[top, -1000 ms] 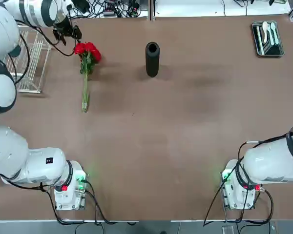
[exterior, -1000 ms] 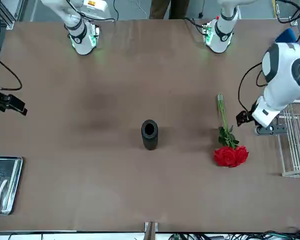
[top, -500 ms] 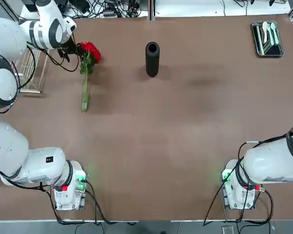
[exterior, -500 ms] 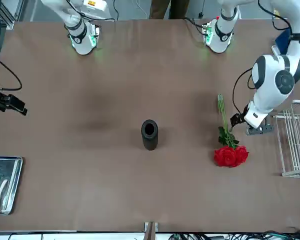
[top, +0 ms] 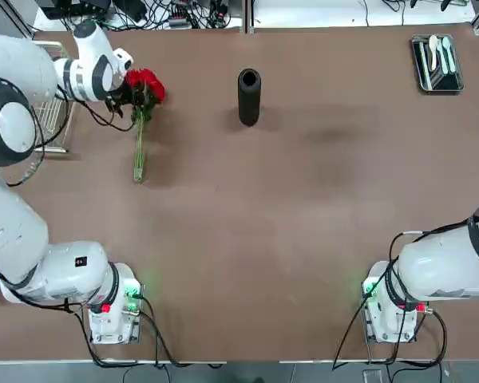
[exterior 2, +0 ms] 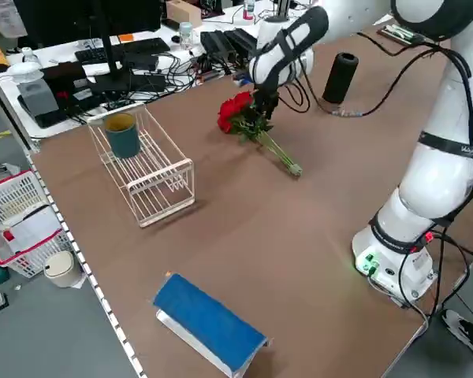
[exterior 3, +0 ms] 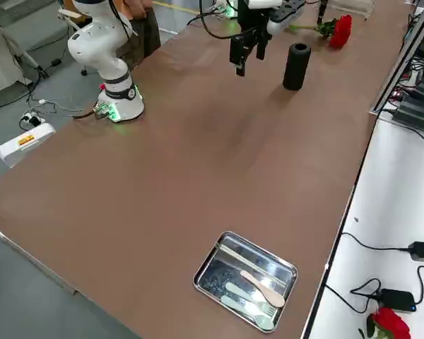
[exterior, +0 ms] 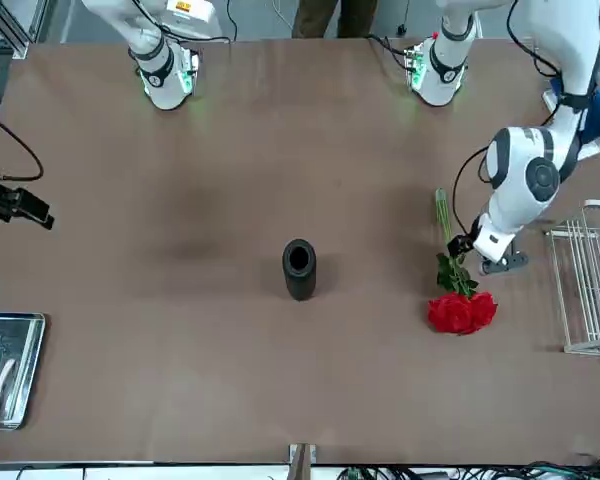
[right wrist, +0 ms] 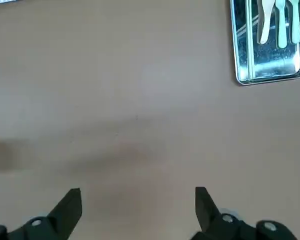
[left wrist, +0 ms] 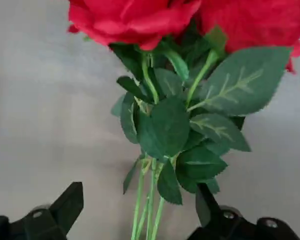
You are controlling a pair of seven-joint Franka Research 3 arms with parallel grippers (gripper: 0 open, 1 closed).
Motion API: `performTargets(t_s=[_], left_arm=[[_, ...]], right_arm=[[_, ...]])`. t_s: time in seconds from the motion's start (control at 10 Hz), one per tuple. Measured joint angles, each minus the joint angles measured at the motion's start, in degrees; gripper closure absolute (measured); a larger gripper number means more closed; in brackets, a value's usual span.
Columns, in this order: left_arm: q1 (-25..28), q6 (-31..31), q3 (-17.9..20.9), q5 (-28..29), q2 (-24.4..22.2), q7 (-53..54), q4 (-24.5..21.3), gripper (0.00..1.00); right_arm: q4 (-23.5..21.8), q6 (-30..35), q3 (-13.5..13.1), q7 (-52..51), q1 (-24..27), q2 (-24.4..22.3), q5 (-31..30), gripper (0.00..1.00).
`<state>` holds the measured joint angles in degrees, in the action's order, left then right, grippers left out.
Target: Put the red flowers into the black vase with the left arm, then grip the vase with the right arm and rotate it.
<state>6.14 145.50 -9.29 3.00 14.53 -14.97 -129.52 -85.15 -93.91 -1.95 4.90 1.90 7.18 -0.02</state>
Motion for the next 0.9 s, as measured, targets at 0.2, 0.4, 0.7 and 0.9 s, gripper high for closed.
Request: performTargets(t_s=[0.2, 0.4, 0.7, 0.9], left_arm=[[0.0, 1.7, 0.0, 0.0, 1.4, 0.0, -0.4, 0.01], [0.0, 6.1, 0.0, 0.0, 3.5, 0.0, -1.6, 0.00], [0.0, 10.0, 0.1, 0.0, 6.8, 0.0, -2.0, 0.03], [0.1, 10.2, 0.1, 0.0, 7.1, 0.0, -2.0, 0.08]], right_arm=[[0.0, -1.8, -0.2, 0.0, 0.1, 0.0, 0.0, 0.00], [0.1, -1.9, -0.5, 0.0, 0.3, 0.0, 0.0, 0.00], [0.0, -0.4, -0.6, 0.1, 0.3, 0.0, 0.0, 0.00], [0.0, -0.2, -0.5, 0.1, 0.6, 0.0, 0.0, 0.00]])
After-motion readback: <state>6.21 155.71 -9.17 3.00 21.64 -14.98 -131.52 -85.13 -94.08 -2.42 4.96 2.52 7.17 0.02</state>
